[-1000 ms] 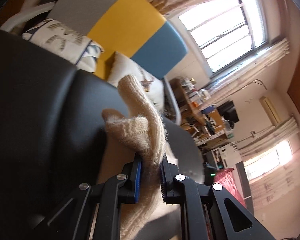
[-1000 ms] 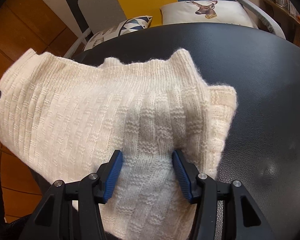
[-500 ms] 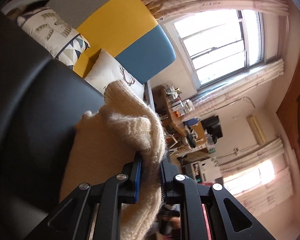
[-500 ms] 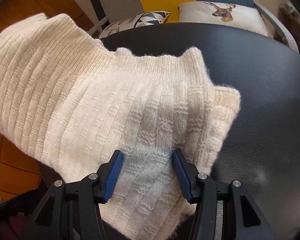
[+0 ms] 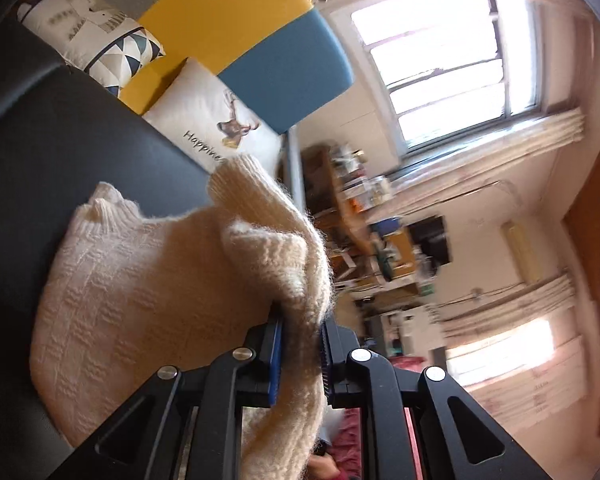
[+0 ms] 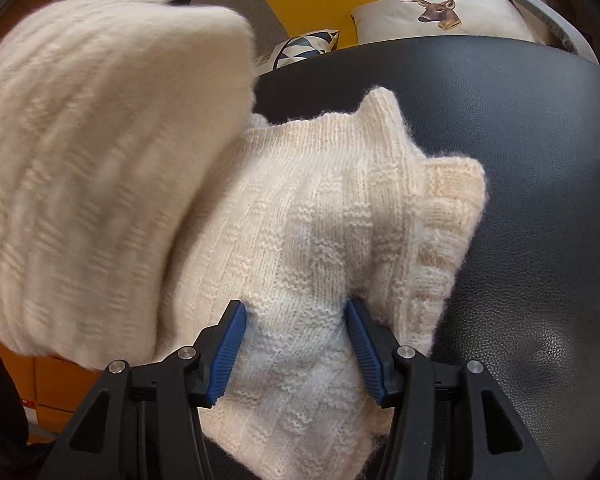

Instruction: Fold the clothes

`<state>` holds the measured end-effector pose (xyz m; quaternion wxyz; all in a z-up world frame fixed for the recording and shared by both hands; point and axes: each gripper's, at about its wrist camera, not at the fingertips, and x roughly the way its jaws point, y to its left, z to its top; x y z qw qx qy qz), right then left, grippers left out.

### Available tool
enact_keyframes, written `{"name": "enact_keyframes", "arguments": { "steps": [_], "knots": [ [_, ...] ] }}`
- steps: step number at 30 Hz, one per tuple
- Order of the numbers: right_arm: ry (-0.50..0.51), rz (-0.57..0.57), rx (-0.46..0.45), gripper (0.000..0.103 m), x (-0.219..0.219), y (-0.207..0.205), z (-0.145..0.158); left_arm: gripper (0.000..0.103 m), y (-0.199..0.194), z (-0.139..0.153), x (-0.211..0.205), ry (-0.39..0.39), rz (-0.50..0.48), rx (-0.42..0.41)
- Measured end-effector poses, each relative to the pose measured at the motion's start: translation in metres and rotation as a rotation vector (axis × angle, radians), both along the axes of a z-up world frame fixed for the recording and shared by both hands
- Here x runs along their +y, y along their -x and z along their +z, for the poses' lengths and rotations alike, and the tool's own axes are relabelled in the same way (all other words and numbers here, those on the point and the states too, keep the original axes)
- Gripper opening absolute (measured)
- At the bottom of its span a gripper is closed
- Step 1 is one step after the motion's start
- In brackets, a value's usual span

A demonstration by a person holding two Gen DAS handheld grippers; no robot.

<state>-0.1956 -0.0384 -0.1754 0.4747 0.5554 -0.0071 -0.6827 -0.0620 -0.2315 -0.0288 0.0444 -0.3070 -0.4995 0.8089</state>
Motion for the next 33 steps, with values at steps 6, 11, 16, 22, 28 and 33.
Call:
{"name": "enact_keyframes", "arguments": {
  "steps": [6, 11, 16, 22, 28, 33],
  "knots": [
    [0.064, -0.021, -0.054, 0.053, 0.010, 0.004, -0.001, 0.022, 0.044, -0.023, 0.043, 0.022, -0.073, -0.166],
    [0.126, -0.065, -0.099, 0.052, 0.029, 0.005, -0.001, 0.034, 0.065, -0.018, 0.068, -0.011, -0.156, -0.202],
    [0.159, -0.095, -0.112, 0.052, 0.046, -0.002, -0.001, 0.037, 0.047, 0.020, 0.056, 0.016, -0.161, -0.096],
    [0.191, -0.148, -0.105, 0.052, 0.067, -0.022, 0.005, 0.050, -0.025, 0.023, 0.001, 0.102, -0.101, -0.066],
    [0.194, -0.223, -0.147, 0.053, 0.087, -0.038, -0.006, 0.058, -0.113, -0.006, -0.015, 0.493, -0.192, -0.054],
    [0.169, -0.257, -0.110, 0.053, 0.095, -0.067, 0.002, 0.061, -0.154, -0.050, -0.012, 0.490, -0.244, -0.060]
  ]
}}
